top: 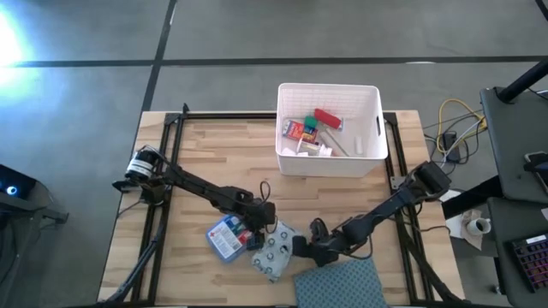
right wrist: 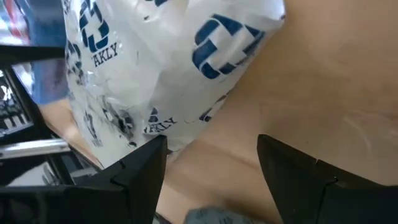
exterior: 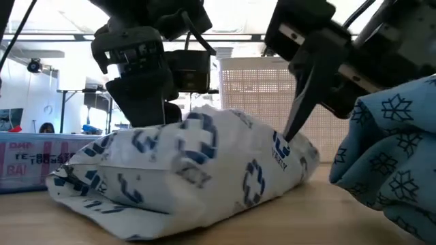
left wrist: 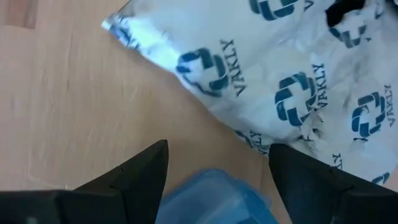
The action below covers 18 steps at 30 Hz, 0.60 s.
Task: Pick & place medical supplies in basket/bin
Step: Put the white mailer bag into the white bin
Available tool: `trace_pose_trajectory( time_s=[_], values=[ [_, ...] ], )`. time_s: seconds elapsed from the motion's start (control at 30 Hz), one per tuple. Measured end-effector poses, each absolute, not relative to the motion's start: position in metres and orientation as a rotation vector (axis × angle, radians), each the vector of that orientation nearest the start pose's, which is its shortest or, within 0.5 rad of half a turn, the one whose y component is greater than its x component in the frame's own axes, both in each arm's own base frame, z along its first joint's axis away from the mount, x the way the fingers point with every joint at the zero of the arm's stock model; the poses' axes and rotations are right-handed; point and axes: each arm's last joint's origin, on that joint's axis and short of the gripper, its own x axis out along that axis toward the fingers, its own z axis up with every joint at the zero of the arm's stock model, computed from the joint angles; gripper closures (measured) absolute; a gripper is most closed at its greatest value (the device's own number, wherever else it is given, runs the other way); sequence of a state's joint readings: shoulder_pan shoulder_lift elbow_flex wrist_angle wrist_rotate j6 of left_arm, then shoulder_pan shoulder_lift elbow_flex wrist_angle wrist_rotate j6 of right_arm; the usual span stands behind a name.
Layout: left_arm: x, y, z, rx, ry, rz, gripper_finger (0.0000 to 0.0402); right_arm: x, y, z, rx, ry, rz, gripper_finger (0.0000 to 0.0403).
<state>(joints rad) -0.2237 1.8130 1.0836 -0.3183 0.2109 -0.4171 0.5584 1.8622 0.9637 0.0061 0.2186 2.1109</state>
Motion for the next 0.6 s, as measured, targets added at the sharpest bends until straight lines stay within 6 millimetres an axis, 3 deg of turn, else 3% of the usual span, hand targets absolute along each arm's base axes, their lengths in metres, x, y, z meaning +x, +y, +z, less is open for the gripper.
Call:
trace_pose_trajectory(
  time_s=[0.23, 0.6],
  values=[
    [0.345, -0.087, 0.161, -0.395, 1.134, -0.216, 0.0144, 0.310, 0.176, 0.129, 1.584, 0.752, -0.633, 0.0163],
    [0.343, -0.085, 0.167, -0.401, 1.156, -0.201, 0.0144, 0.319, 0.192, 0.148, 1.527, 0.768, -0.497, 0.0163]
  ],
)
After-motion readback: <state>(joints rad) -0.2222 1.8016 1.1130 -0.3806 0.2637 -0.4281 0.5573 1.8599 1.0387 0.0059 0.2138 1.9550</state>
